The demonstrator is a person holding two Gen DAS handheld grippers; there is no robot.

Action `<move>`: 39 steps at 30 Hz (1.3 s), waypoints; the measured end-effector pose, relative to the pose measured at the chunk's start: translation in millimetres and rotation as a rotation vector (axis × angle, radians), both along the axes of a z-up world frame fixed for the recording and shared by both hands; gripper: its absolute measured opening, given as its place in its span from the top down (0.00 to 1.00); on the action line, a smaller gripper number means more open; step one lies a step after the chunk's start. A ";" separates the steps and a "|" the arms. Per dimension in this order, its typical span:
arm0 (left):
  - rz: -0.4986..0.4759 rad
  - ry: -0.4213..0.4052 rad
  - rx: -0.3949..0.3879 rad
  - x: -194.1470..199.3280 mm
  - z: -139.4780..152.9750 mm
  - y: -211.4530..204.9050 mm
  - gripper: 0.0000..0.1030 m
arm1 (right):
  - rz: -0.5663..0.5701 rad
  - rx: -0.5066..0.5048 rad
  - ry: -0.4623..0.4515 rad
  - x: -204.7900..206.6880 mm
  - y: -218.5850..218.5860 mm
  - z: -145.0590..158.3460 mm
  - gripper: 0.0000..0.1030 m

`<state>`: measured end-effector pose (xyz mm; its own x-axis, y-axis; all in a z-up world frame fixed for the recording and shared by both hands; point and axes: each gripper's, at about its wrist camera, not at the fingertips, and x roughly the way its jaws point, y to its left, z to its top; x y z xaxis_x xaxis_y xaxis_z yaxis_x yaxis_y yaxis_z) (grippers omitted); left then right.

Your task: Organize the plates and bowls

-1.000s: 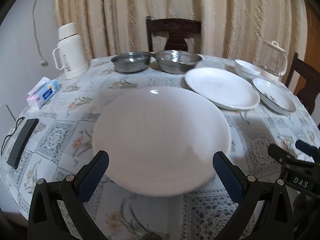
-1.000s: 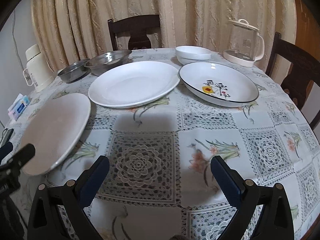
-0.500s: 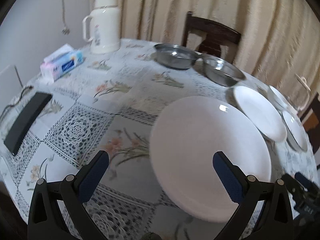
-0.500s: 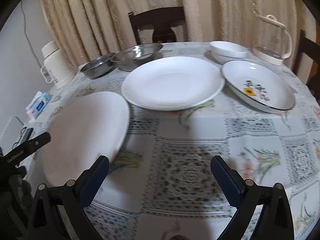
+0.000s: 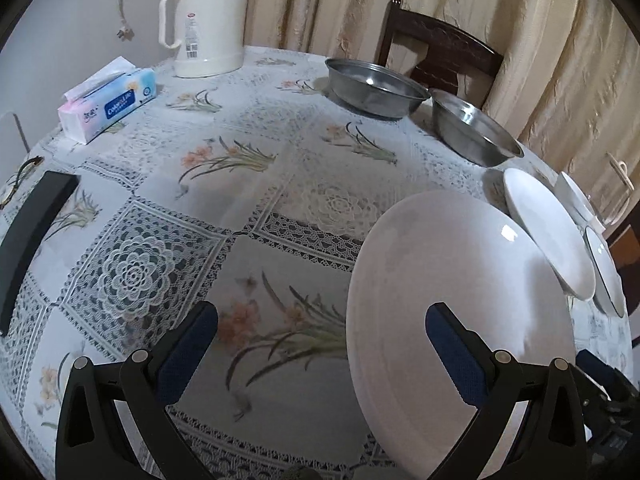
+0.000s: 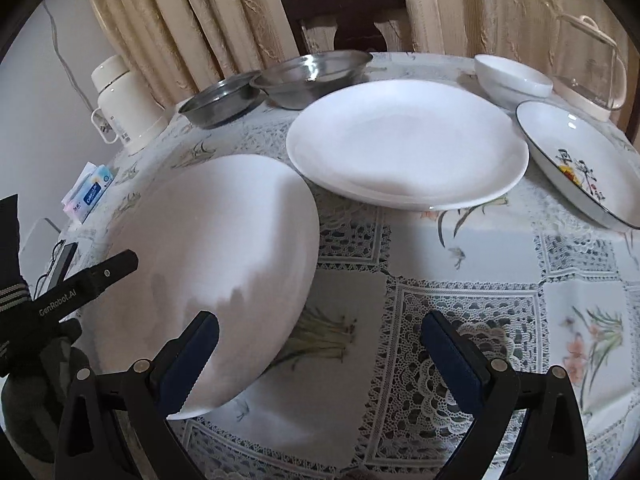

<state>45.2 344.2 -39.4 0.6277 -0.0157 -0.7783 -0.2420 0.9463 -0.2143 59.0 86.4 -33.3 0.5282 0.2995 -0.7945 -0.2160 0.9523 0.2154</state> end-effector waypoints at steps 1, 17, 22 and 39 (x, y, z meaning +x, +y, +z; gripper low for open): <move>-0.004 -0.002 0.006 1.1 0.0 -0.8 0.00 | 0.001 -0.001 0.002 0.7 0.0 -0.1 0.00; -0.135 -0.095 -0.146 -8.4 -0.9 25.0 0.00 | 0.048 0.105 -0.039 -3.4 -14.0 -0.6 0.00; -0.156 -0.088 -0.126 -6.7 0.2 22.2 0.00 | 0.060 0.121 -0.035 -2.1 -16.7 -0.7 0.00; -0.136 -0.103 -0.240 8.1 0.5 21.6 0.39 | 0.063 0.254 -0.021 6.9 -15.1 2.1 0.44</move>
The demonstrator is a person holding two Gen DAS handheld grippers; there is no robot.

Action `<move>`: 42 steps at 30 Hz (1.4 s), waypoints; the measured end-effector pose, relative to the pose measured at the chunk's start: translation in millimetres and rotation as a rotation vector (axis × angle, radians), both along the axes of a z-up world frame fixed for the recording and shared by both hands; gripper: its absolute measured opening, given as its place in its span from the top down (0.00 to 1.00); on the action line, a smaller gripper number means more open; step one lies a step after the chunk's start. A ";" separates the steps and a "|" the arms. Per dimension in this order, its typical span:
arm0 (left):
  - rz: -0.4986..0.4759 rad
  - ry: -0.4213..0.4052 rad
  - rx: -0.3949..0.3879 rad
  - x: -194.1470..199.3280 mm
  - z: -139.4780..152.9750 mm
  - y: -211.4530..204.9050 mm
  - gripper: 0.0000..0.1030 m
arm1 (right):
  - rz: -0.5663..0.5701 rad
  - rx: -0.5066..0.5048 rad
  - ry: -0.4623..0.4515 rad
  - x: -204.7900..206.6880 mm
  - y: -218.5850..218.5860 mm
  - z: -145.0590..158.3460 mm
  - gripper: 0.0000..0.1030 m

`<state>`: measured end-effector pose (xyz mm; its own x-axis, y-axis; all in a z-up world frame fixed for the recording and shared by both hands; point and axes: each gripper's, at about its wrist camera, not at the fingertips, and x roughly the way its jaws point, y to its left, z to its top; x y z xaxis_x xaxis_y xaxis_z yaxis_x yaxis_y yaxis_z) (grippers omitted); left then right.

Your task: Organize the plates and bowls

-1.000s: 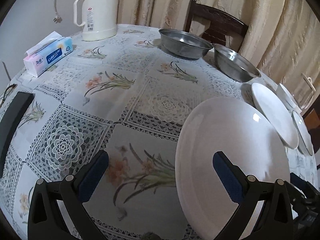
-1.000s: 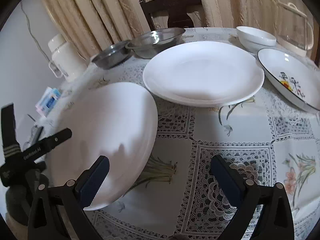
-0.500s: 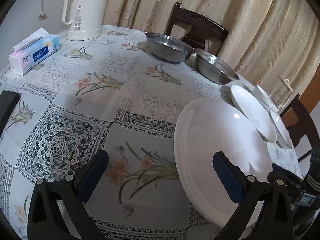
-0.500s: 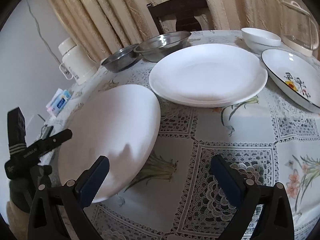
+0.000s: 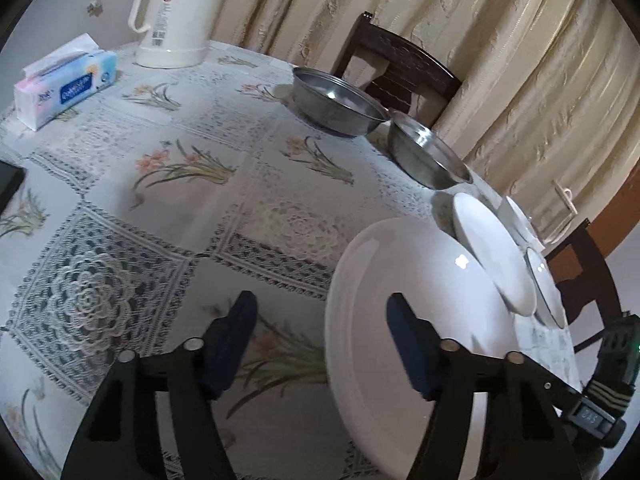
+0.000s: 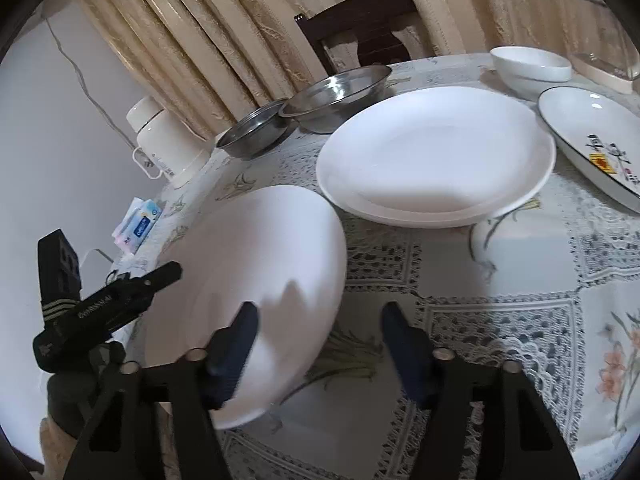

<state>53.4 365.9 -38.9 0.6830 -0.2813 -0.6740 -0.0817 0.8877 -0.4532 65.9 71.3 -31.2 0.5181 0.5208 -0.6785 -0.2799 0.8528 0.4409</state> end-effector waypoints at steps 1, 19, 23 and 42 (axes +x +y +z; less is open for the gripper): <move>-0.016 -0.001 0.001 2.0 0.0 -3.2 0.41 | 0.008 0.006 0.008 1.7 1.5 -1.1 0.46; -0.086 -0.049 0.026 1.9 2.7 -23.6 0.51 | 0.070 -0.034 -0.018 -2.5 13.1 -0.4 0.73; -0.090 -0.085 0.065 -7.7 12.7 -30.0 0.51 | 0.072 -0.029 -0.035 -8.2 7.3 5.0 0.73; -0.294 -0.095 0.075 -24.8 37.3 -131.9 0.51 | -0.141 0.030 -0.055 -62.6 -100.8 19.9 0.73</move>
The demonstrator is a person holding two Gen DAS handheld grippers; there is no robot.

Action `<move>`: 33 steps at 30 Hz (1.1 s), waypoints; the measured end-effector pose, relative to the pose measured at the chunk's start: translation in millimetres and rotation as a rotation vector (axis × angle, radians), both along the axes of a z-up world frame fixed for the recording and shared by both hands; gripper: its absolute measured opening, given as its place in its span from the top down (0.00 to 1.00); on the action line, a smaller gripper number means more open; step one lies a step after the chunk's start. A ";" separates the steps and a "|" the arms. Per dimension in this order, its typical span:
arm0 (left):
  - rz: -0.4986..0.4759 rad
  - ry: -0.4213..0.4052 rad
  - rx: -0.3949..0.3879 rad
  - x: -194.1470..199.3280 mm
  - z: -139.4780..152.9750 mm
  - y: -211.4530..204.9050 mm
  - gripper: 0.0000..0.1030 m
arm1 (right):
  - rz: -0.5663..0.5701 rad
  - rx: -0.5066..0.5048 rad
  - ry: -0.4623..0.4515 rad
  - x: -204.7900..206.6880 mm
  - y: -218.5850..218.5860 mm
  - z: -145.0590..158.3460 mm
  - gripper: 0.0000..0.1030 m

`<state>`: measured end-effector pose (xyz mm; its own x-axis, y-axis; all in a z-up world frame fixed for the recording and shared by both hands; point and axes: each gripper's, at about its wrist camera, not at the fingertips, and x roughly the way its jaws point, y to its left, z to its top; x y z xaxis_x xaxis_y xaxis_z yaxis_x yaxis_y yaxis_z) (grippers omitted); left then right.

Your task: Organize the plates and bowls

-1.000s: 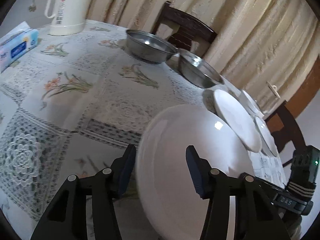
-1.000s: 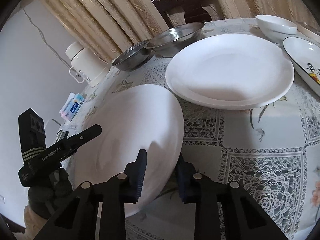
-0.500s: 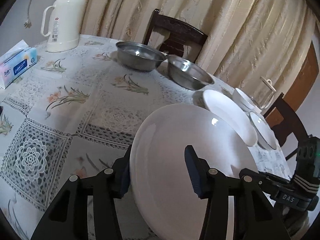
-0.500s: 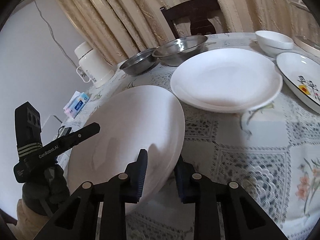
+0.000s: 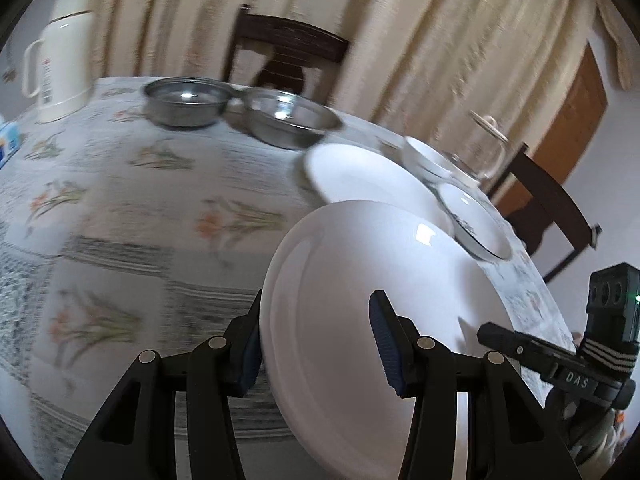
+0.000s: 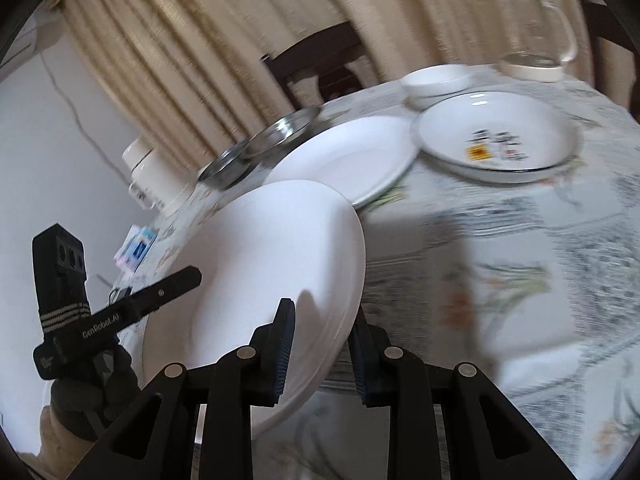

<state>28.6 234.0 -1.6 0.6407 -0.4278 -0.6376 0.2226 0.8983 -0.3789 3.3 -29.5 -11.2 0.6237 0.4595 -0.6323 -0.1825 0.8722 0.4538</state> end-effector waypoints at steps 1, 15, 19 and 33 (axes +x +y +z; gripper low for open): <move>-0.017 0.000 0.005 0.4 1.1 -9.9 0.51 | -0.019 0.003 -0.005 -2.4 -8.6 1.3 0.73; -0.177 0.025 0.054 18.2 -5.9 -124.1 0.51 | -0.196 0.010 -0.007 -16.8 -88.5 -2.2 0.73; -0.205 0.045 0.070 19.7 -12.3 -143.9 0.51 | -0.216 0.015 0.015 -19.1 -100.7 -9.0 0.73; -0.211 0.041 0.111 22.2 -16.6 -161.2 0.51 | -0.225 0.026 0.064 -20.9 -112.4 -21.4 0.71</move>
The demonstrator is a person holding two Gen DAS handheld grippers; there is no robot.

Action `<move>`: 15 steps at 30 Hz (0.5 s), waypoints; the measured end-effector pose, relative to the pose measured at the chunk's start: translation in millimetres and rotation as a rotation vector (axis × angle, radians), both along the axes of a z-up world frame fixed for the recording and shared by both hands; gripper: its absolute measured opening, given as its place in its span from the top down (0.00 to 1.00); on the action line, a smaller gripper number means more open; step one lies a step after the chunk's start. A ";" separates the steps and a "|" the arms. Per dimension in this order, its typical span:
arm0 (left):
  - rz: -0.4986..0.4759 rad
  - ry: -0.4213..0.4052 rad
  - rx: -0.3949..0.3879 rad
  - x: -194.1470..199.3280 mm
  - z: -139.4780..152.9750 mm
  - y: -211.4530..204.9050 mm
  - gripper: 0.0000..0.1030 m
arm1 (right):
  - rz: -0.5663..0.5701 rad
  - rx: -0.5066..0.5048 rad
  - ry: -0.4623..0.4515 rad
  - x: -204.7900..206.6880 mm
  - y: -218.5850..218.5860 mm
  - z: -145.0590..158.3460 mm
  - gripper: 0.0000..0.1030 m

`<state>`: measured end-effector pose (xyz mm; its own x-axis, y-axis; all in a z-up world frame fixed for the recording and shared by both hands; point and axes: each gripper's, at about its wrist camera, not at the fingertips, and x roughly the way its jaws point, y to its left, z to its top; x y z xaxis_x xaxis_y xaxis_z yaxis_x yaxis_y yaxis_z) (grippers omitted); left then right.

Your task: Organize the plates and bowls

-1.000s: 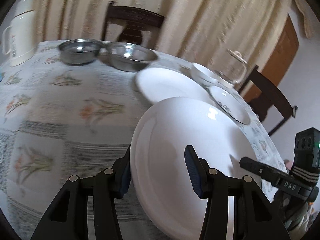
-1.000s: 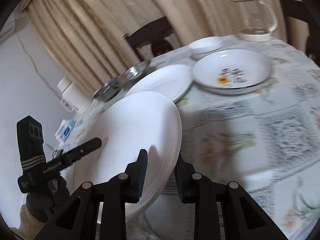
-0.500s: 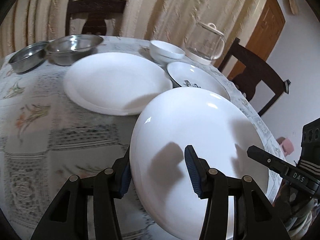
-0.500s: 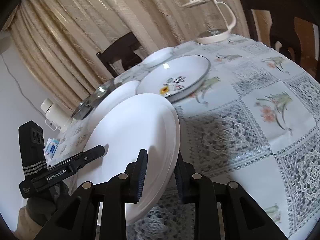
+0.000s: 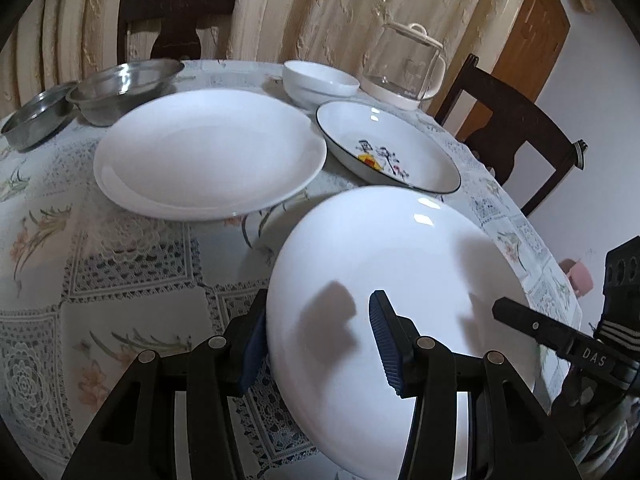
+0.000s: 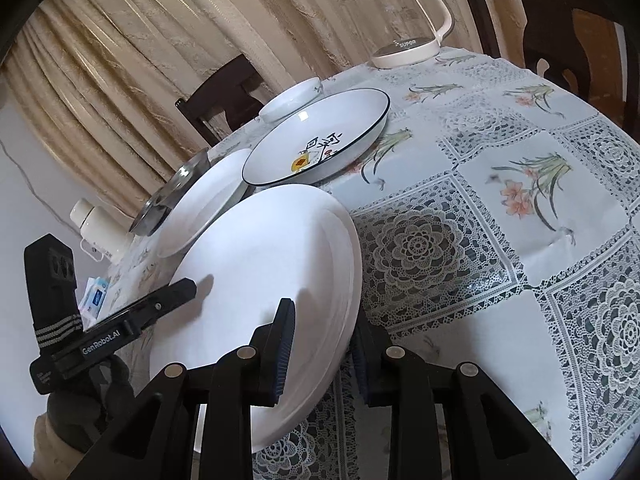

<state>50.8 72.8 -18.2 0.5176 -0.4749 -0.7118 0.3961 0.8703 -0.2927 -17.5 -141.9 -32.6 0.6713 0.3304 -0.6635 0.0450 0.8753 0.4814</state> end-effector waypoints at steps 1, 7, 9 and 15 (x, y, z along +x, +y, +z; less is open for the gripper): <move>-0.002 -0.007 0.002 -0.6 1.3 0.3 0.50 | -0.001 0.003 0.000 0.0 -0.3 -0.1 0.71; 0.009 -0.018 -0.021 -4.1 7.0 9.6 0.48 | -0.035 0.006 -0.017 -2.9 -6.4 5.3 0.65; 0.024 -0.020 -0.033 -4.1 10.1 15.2 0.48 | -0.058 0.006 -0.033 -4.2 -10.8 10.9 0.59; 0.084 -0.041 -0.075 -0.8 24.6 39.2 0.48 | -0.082 0.010 -0.079 2.8 -14.8 29.2 0.55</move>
<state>50.0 112.0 6.4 0.5860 -0.4799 -0.6529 0.3356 0.8771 -0.3435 -14.7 -156.8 -3.4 0.7463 0.2785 -0.6046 0.0782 0.8653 0.4951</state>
